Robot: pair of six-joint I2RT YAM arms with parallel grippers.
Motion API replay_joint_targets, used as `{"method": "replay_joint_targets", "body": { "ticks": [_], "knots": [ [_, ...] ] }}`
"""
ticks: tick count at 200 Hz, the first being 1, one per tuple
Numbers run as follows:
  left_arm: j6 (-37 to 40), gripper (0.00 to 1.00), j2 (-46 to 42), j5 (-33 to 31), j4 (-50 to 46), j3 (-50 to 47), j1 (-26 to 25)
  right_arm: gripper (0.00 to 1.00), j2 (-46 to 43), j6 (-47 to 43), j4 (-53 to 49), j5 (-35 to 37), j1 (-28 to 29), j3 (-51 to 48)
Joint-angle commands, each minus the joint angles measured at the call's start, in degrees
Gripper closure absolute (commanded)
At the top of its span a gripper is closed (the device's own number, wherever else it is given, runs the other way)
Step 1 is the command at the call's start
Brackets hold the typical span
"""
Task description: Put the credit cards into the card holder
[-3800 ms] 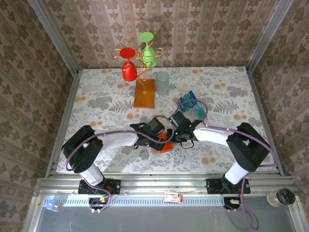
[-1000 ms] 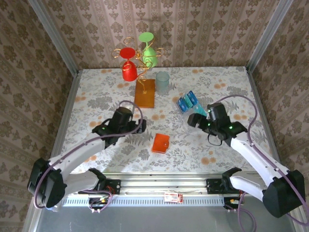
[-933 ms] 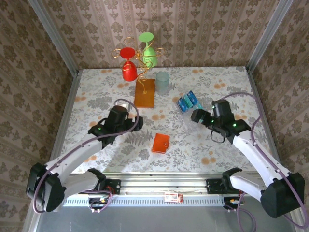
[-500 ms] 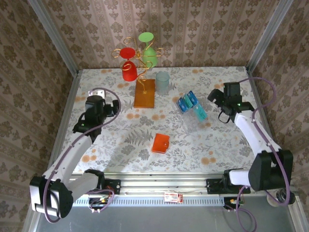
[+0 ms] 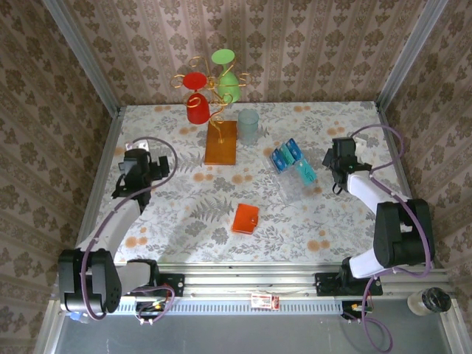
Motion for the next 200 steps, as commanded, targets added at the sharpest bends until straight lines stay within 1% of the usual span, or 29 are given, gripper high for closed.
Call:
{"method": "replay_joint_targets", "body": {
  "ticks": [1,20,46,71,96,111,128,161,176,188,200],
  "knots": [
    [4.0,0.0,-0.4,-2.0,5.7,-2.8,0.6,0.0,-0.8,-4.9,8.9,-0.8,-0.2,-2.9],
    [4.9,0.0,0.8,-1.6,7.2,-3.8,0.8,0.0,0.1,-6.7,11.5,-1.2,-0.2,-4.0],
    [5.8,0.0,2.4,-1.2,8.6,-4.6,0.9,0.0,0.9,-9.5,18.5,-2.4,-0.3,-7.2],
    [4.4,0.0,3.4,0.9,11.9,-5.5,0.8,0.0,1.6,-11.3,22.8,-3.6,-0.3,-8.8],
    [3.1,0.0,6.1,0.0,18.4,-7.0,0.6,0.0,2.0,-12.2,23.8,-4.5,-0.3,-8.7],
    [5.4,0.0,8.2,-1.3,22.0,-8.2,0.0,0.0,1.3,-13.1,26.6,-5.3,-0.3,-10.2],
    [8.2,0.0,9.5,-1.2,26.0,-9.9,-0.3,0.0,0.9,-13.9,32.8,-6.3,-0.3,-13.3],
    [11.3,0.0,11.8,1.0,35.5,-13.9,0.0,0.0,0.0,-16.8,38.3,-13.1,-0.4,-16.7],
    [11.9,0.0,12.5,2.9,35.9,-13.7,0.2,0.0,0.0,-18.0,45.1,-15.8,-0.4,-20.3],
    [12.0,0.0,12.8,4.5,37.3,-14.0,0.3,0.0,0.6,-17.7,50.0,-15.7,-0.4,-23.0],
    [11.7,0.0,13.1,5.5,38.3,-14.1,0.9,0.0,3.0,-17.6,57.4,-14.7,-0.4,-25.6]
  ]
}}
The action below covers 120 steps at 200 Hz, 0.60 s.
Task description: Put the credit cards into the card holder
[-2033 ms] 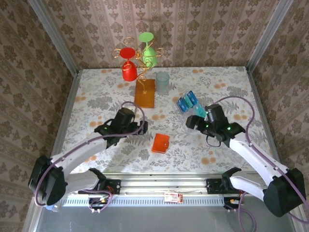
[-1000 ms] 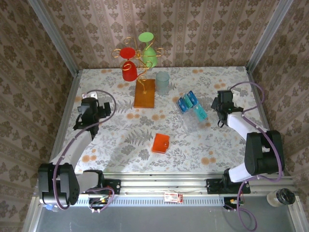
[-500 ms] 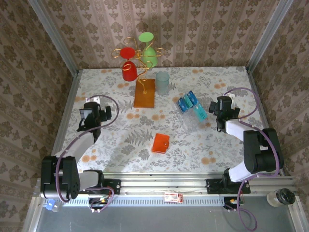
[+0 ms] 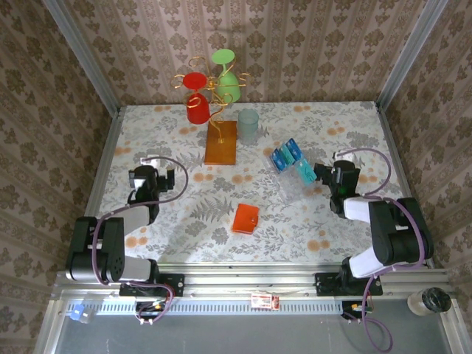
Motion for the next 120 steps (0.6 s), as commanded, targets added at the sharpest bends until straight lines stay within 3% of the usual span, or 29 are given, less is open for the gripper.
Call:
{"method": "replay_joint_targets", "body": {
  "ticks": [1,32,66,77,120],
  "knots": [
    [1.6,0.0,0.5,3.7,6.5,-0.5,1.0,0.0,1.7,-1.8,16.3,-1.6,-0.4,-4.4],
    [0.4,0.0,4.0,8.6,11.5,-0.8,2.8,0.0,1.1,-1.7,13.6,-1.6,-0.3,-3.6],
    [1.3,0.0,11.1,8.6,22.9,-3.1,2.8,0.0,1.4,-2.0,12.5,-2.4,-0.2,-2.8],
    [-0.1,0.0,9.9,8.6,17.7,-1.7,3.0,0.0,1.5,-2.1,12.7,-2.3,-0.3,-2.8],
    [-0.8,0.0,10.6,11.5,17.9,-1.0,4.9,0.0,1.9,-2.0,11.3,-2.2,-0.3,-1.9]
  ]
}}
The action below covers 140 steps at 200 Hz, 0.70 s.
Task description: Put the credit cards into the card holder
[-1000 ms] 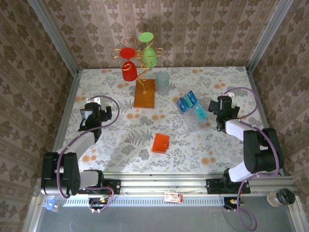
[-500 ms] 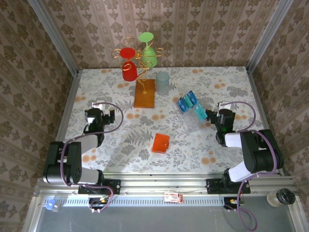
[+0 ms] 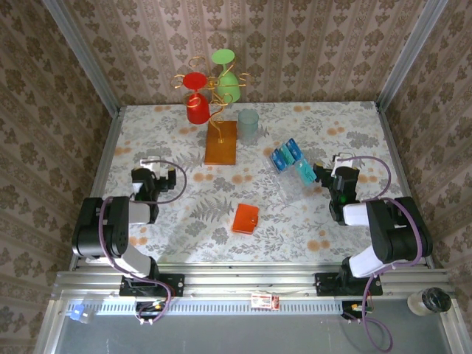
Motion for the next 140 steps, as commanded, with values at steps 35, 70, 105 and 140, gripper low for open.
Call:
{"method": "replay_joint_targets", "body": {
  "ticks": [35,70,105,140],
  "knots": [
    [-1.1,0.0,-0.1,2.6,1.6,1.0,0.9,0.0,0.8,-1.1,0.3,-0.3,-0.3,2.0],
    [-0.9,0.0,-0.1,2.3,2.2,0.9,0.8,0.0,0.5,-2.2,2.0,2.8,1.5,1.0],
    [0.1,0.0,-0.2,-1.4,4.5,-0.4,-0.9,0.0,0.5,-2.2,2.0,2.9,1.6,1.1],
    [1.0,0.0,-0.2,-2.9,6.7,-1.5,-2.1,0.0,0.5,-2.2,1.9,2.8,1.6,1.1]
  ]
}}
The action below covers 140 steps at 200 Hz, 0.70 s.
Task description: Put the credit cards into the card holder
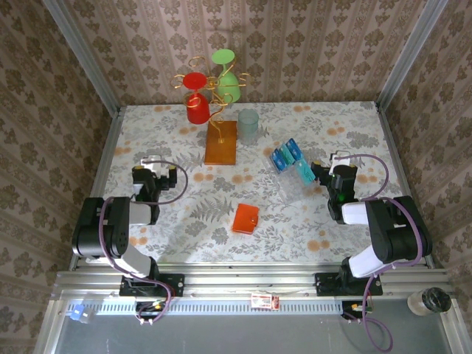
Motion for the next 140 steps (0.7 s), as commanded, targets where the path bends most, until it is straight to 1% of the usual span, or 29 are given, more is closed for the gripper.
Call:
{"method": "replay_joint_targets", "body": {
  "ticks": [1,108,122,140],
  "knots": [
    [0.9,0.0,-0.2,-1.6,2.8,-0.6,-0.4,0.0,0.5,-0.9,1.8,2.0,0.2,0.2],
    [0.5,0.0,-0.2,-1.0,2.0,-0.2,0.0,0.0,0.8,-0.9,0.9,1.9,0.1,0.8],
    [0.6,0.0,-0.2,-1.0,1.9,-0.2,0.0,0.0,0.8,-0.6,0.1,0.8,-0.5,1.2],
    [0.6,0.0,-0.2,-1.0,1.9,-0.2,0.1,0.0,0.3,-1.0,1.4,0.1,-0.4,0.2]
  ]
}}
